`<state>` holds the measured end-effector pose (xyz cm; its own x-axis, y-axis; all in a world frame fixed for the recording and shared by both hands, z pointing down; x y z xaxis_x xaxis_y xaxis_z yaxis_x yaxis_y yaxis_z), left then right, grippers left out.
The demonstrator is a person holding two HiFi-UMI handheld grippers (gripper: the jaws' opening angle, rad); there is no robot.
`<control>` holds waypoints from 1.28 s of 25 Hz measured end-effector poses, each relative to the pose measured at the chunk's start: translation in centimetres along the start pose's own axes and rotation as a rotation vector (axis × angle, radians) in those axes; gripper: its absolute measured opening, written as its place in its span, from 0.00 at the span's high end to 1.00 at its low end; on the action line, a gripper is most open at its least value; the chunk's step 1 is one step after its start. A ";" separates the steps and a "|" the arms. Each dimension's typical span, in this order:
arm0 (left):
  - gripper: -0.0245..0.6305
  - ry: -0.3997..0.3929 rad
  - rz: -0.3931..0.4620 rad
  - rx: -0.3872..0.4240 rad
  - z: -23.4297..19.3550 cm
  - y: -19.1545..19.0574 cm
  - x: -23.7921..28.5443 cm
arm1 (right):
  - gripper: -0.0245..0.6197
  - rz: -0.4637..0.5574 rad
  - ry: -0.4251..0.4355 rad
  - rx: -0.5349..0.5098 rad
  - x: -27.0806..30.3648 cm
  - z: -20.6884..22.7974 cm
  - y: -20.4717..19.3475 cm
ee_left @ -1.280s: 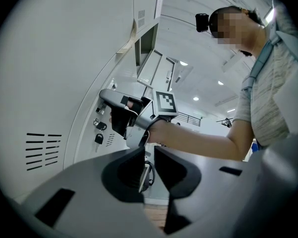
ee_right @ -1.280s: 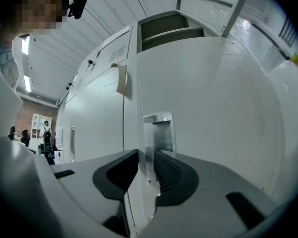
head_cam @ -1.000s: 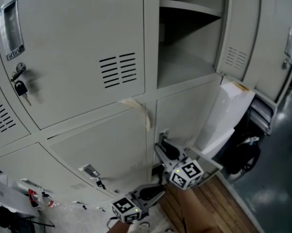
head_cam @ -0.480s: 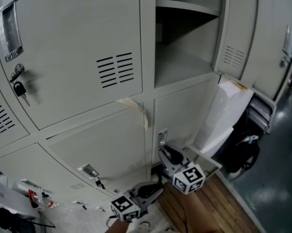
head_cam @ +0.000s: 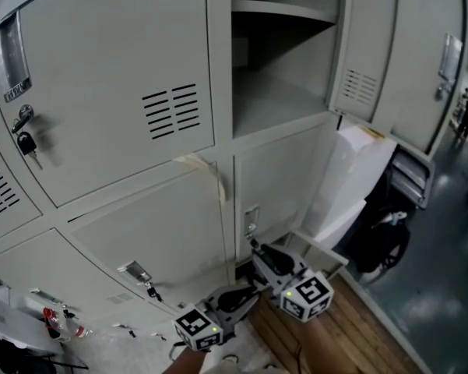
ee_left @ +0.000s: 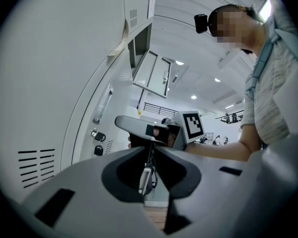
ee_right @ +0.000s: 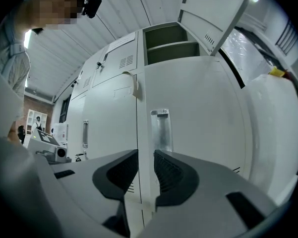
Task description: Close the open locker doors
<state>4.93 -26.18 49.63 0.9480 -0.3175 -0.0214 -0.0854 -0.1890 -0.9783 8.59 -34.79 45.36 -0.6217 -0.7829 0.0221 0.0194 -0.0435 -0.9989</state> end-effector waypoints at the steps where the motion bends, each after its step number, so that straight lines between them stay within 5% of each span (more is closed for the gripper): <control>1: 0.89 -0.004 0.007 0.001 0.2 0.2 0.1 | 0.81 -0.006 0.004 0.002 -0.4 -0.2 -0.1; 23: 0.89 -0.026 0.041 0.015 3.0 0.6 0.8 | 0.81 -0.007 0.055 0.008 -9.4 -3.7 -0.1; 28: 0.89 -0.040 0.050 0.025 3.9 0.8 1.0 | 0.95 0.011 0.052 0.013 -11.0 -3.8 -0.4; 32: 0.89 -0.045 0.045 0.023 4.2 0.8 1.3 | 0.96 -0.001 0.089 0.009 -11.7 -5.0 -0.3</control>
<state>7.42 -22.84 47.94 0.9564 -0.2826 -0.0739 -0.1212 -0.1539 -0.9806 11.94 -22.51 45.19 -0.6890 -0.7246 0.0186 0.0254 -0.0498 -0.9984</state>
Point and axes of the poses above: the fingertips, and each gripper's own axes: x forward along the fingers, z to its right, y out of its top, the point moved 2 cm from there along -x, backward along the fingers, and after that the axes turned 6 degrees about -y, right-handed, at the moved point
